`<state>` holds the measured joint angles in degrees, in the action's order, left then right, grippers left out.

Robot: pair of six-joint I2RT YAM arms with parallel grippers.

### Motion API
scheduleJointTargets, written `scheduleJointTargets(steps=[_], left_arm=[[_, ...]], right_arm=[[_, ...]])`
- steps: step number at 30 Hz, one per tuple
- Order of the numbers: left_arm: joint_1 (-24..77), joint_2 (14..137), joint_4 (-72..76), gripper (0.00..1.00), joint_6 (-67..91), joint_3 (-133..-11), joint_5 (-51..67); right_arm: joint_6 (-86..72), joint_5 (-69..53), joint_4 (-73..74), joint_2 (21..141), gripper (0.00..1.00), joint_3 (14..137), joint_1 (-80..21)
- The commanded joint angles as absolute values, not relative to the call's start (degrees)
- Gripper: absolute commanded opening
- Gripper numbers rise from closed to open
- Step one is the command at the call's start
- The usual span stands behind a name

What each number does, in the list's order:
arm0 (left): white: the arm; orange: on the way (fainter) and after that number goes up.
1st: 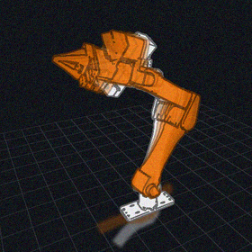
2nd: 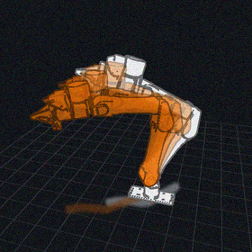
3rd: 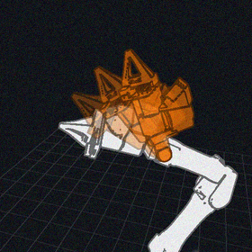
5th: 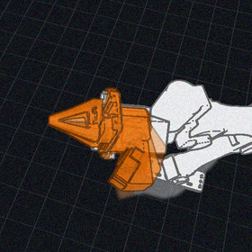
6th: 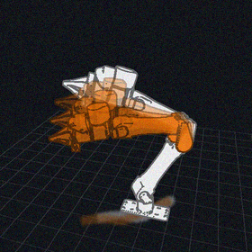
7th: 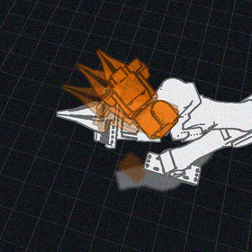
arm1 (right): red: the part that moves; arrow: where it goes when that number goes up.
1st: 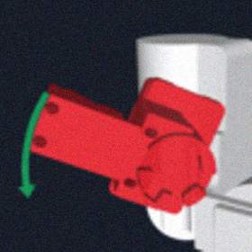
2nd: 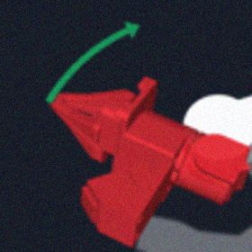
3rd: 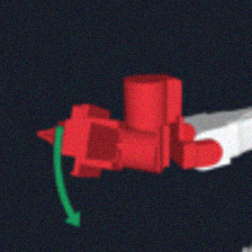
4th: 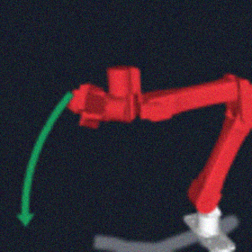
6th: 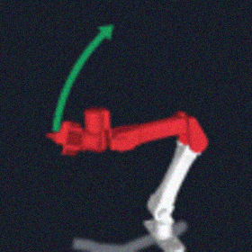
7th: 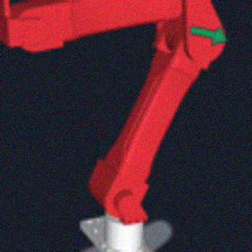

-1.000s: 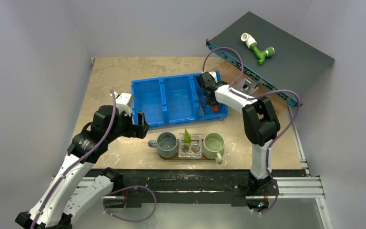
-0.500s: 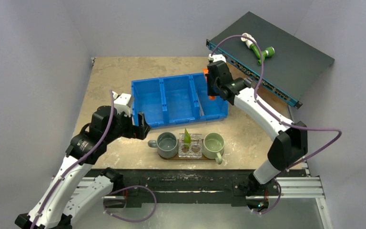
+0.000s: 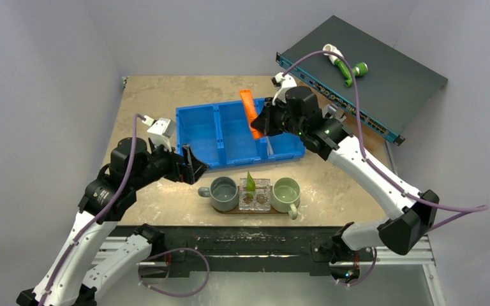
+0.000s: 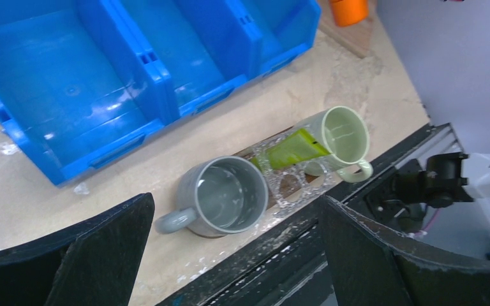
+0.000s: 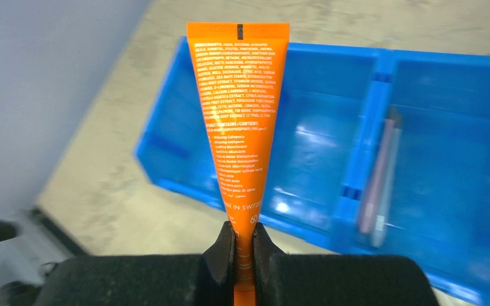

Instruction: Prepare toiletry sets of a toothbrush and toothpaste on the tray

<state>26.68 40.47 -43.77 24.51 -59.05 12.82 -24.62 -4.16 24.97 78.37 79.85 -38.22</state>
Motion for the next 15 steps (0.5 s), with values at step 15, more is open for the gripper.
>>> scheduleJointTargets(steps=[15], left_arm=[[26.37, 38.85, -26.57, 1.00, 40.72, -60.37, 30.11]], right_arm=[[-52.28, -21.91, -15.31, 70.78, 0.03, 66.24, -46.82]])
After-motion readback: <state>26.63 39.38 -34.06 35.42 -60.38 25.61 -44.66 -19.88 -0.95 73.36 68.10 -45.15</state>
